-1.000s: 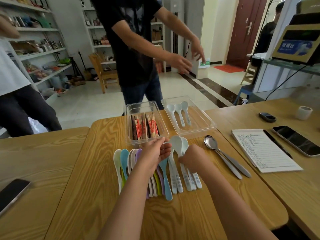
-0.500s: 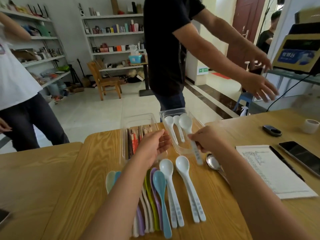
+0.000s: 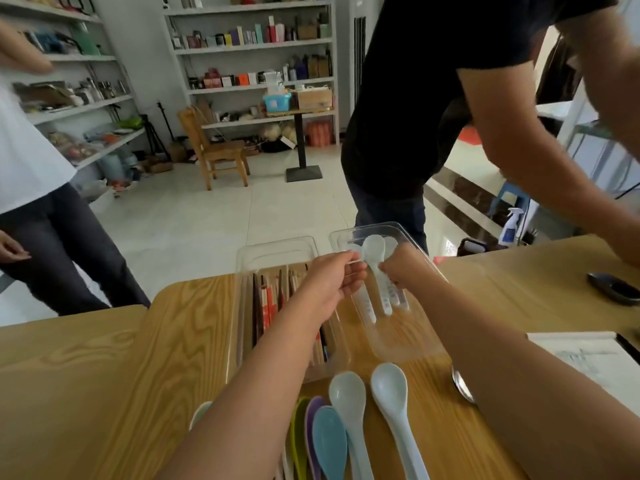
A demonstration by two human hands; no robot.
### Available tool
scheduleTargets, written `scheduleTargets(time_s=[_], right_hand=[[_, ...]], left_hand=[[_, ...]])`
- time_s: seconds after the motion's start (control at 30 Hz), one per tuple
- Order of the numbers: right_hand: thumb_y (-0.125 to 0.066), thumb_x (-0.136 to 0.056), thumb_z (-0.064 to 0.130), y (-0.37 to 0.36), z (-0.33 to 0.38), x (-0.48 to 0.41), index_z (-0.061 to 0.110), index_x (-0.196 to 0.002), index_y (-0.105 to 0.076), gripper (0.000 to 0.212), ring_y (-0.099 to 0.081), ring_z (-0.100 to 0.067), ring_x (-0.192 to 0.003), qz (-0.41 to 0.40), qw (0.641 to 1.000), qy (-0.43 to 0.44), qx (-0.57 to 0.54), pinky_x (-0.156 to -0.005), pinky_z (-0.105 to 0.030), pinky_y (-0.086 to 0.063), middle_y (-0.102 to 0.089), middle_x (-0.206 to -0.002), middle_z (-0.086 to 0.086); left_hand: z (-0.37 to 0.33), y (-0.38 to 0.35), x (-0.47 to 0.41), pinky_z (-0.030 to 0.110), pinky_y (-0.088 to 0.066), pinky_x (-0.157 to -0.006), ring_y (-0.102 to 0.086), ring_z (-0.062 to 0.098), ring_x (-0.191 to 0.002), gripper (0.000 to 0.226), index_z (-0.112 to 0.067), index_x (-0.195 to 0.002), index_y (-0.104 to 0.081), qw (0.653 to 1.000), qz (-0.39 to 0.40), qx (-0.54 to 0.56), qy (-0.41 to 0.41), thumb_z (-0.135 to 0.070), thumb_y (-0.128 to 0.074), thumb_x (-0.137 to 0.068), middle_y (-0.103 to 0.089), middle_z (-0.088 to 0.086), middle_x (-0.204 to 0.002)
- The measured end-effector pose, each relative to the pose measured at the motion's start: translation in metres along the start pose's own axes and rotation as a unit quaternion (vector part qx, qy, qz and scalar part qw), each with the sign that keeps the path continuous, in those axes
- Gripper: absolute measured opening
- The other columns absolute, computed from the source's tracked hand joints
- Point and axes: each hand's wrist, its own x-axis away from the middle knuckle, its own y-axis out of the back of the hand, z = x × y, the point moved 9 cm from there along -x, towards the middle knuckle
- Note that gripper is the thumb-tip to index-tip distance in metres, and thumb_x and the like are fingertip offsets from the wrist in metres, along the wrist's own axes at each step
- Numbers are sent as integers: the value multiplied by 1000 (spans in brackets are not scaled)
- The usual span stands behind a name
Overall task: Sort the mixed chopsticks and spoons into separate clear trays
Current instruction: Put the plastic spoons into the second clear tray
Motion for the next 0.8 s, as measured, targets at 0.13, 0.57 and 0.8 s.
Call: scheduleTargets(time_s=[0.13, 0.57, 0.8], right_hand=[[-61, -89, 24, -4, 5, 5, 11, -89, -60, 14, -60, -27, -81, 3, 998, 21, 58, -73, -37, -52, -66, -94, -13], [-57, -98, 23, 3, 10, 6, 11, -71, -53, 29, -52, -13, -55, -53, 998, 11, 24, -46, -22, -36, -53, -62, 0], [-69, -90, 25, 41, 18, 65, 1, -99, -69, 26, -60, -22, -59, -78, 995, 35, -58, -59, -32, -55, -69, -81, -12]], left_hand=[[2, 1, -8, 25, -55, -68, -65, 15, -73, 17, -8, -100, -66, 1000, 0, -3, 3, -17, -52, -100, -70, 7, -85], [2, 0, 5, 24, -55, -66, -66, 15, -73, 16, -8, -97, -66, 1000, 9, -7, -3, -16, -52, -100, -70, 7, -85], [-7, -2, 65, 25, -56, -71, -67, 16, -77, 20, -5, -108, -65, 1000, 11, 10, -28, -17, -51, -101, -71, 8, -87]])
